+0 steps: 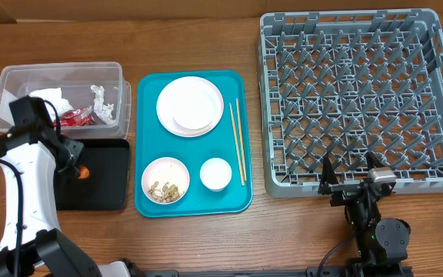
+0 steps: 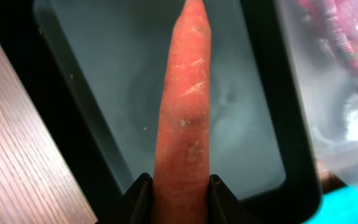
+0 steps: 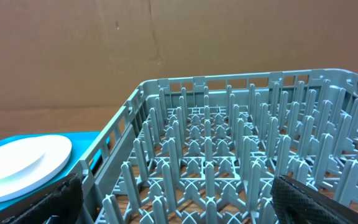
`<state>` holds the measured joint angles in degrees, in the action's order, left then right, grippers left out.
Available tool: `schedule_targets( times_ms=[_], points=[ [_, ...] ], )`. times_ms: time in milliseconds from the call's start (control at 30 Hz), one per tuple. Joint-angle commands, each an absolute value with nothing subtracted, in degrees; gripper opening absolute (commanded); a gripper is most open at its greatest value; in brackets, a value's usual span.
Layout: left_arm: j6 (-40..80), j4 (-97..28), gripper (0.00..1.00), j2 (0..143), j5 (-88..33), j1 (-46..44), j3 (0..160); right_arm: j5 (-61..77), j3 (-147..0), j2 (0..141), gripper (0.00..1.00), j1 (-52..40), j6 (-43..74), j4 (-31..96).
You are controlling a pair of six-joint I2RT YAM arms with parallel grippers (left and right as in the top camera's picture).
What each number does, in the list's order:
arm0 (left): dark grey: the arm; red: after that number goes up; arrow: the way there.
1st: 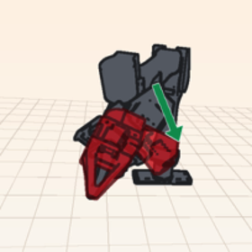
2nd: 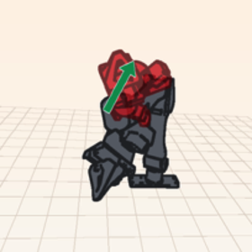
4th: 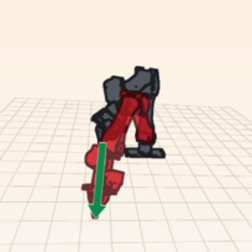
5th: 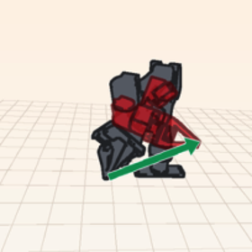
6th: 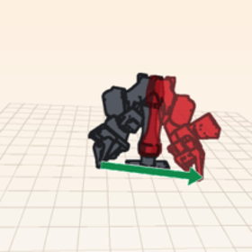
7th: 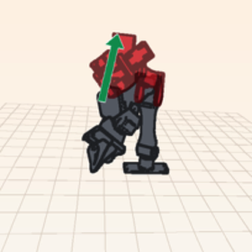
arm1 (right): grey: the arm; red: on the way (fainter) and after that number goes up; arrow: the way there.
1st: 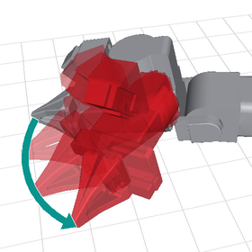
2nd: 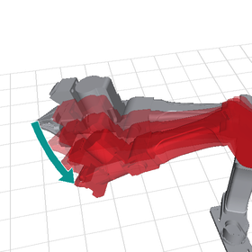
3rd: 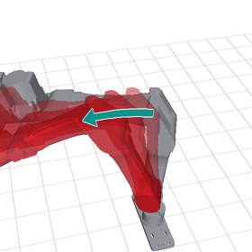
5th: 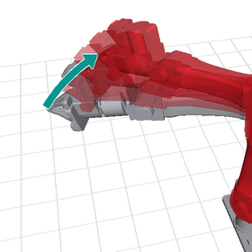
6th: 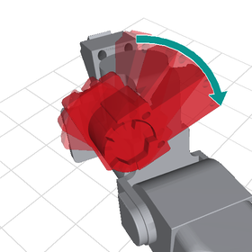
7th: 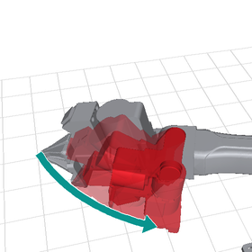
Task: Sort waste into correct bins and load items into the dishwasher
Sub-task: 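Carry the carrot left and release it onto the black tray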
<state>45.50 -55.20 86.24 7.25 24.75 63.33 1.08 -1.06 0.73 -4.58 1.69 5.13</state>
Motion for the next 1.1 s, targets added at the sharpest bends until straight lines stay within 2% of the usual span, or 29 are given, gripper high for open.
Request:
schedule_targets(
  times_ms=[0,300,633,733,800,900,967,1067],
  points=[
    [51.0,-50.0,0.04,85.8,6.4,25.9,57.9,0.9,-0.4,0.2,1.0,-4.4,1.5,4.8],
    [59.4,-30.9,0.04,85.8,6.0,26.3,42.9,0.9,-0.4,0.2,1.0,-4.4,1.5,4.8],
    [60.9,-21.0,0.17,85.9,5.9,26.3,38.9,0.9,-0.4,0.2,1.0,-4.4,1.5,4.8],
    [60.8,-20.2,0.33,85.9,5.9,26.3,38.9,0.9,-0.4,0.2,1.0,-4.4,1.5,4.8],
    [60.4,-19.4,0.56,85.9,5.7,26.3,38.9,0.9,-0.4,0.2,1.0,-4.4,1.5,4.8],
    [57.3,-16.4,0.79,85.8,3.8,26.3,38.9,0.9,-0.4,0.2,1.0,-4.4,1.5,4.8],
    [55.0,-14.5,0.83,85.7,1.3,26.3,39.3,0.9,-0.4,0.2,1.0,-4.4,1.5,4.8],
    [53.3,-14.1,0.83,85.7,-2.0,26.3,40.9,0.9,-0.4,0.2,1.0,-4.4,1.5,4.8]
  ],
)
